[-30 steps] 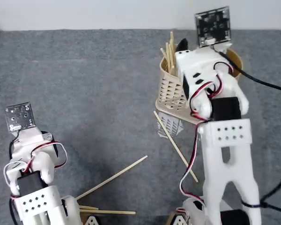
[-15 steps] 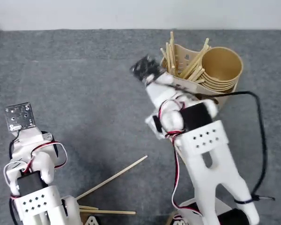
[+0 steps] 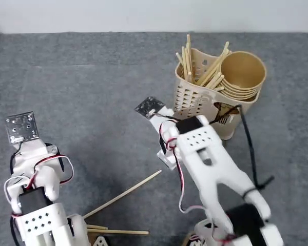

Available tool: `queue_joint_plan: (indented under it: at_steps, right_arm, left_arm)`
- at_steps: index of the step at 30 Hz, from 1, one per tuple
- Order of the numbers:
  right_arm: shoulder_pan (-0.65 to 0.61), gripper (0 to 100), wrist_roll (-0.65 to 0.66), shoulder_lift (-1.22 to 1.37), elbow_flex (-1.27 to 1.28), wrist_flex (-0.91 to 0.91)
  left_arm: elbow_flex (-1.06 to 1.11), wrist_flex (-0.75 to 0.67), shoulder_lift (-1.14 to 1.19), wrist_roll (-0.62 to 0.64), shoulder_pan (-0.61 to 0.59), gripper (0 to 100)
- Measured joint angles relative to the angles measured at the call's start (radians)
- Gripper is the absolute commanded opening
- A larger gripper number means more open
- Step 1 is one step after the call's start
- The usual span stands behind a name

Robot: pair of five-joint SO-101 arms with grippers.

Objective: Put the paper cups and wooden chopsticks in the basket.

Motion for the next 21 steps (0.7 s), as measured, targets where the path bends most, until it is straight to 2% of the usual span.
queue_joint_plan:
  at_steps: [3,13,21]
  right_arm:
    - [0.028,18.1,-0.002,0.098,-0.054,-0.003]
    - [0.066,18.4,0.000,0.381,-0.216,-0.011]
    - [0.084,18.4,-0.002,0.420,-0.270,-0.008]
  left_arm:
    - [0.000,-0.002,0.000,0.000,0.000,2]
    - [0.000,-0.005,0.000,0.000,0.000,2]
    - [0.000,-0.005,0.000,0.000,0.000,2]
